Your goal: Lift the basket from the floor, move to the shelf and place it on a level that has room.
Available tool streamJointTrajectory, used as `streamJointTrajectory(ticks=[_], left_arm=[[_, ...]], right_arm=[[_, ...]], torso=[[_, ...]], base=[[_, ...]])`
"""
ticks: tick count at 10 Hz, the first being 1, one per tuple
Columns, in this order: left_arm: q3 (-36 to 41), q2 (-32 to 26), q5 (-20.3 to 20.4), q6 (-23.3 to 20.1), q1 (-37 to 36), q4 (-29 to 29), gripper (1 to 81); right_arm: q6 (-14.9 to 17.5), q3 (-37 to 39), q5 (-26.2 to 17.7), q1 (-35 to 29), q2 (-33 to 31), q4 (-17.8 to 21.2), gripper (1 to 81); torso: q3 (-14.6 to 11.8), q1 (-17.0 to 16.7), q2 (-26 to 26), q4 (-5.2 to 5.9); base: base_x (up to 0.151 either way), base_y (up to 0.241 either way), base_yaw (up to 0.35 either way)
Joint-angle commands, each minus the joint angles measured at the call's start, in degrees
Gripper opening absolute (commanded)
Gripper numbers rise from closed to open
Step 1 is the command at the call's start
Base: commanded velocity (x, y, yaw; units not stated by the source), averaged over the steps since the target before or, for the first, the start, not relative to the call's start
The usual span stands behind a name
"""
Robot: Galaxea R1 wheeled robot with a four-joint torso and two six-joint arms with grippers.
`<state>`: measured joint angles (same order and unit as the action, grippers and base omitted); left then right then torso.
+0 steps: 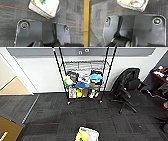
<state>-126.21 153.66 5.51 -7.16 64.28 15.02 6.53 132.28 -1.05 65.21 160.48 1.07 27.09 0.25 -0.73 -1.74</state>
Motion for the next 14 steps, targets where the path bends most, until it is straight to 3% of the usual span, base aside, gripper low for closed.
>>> streamJointTrajectory(ticks=[1, 5, 12, 13, 14], left_arm=[[0.61, -1.16, -3.75, 0.12, -1.83, 0.10, 81.1], [0.61, -0.98, -3.75, 0.12, -1.83, 0.01, 81.1], [-0.79, -0.63, -4.54, 0.30, -1.13, 0.54, 81.1], [-0.97, -0.63, -4.54, 0.38, -1.04, 0.53, 81.1], [-0.97, -0.54, -4.54, 0.30, -1.04, 0.63, 81.1]], right_arm=[[-0.03, -0.63, -3.43, -2.22, -0.57, 0.60, 81.1], [-0.03, -0.45, -3.43, -2.22, -0.57, 0.60, 81.1], [-0.12, -0.10, -3.43, -2.22, -0.22, 0.77, 81.1], [-0.12, -0.10, -3.43, -2.22, -0.04, 0.77, 81.1], [-0.12, -0.10, -3.43, -2.14, -0.04, 0.77, 81.1]], torso=[[0.00, 0.00, 0.00, 0.00], [0.00, 0.00, 0.00, 0.00], [0.00, 0.02, 0.02, 0.00], [0.00, 3.72, -5.71, 0.00], [0.00, 3.89, -6.02, 0.00]], base=[[0.093, 0.000, 0.000], [0.083, 0.000, 0.000], [0.000, 0.000, 0.000], [0.000, 0.000, 0.000], [0.000, 0.000, 0.000]])
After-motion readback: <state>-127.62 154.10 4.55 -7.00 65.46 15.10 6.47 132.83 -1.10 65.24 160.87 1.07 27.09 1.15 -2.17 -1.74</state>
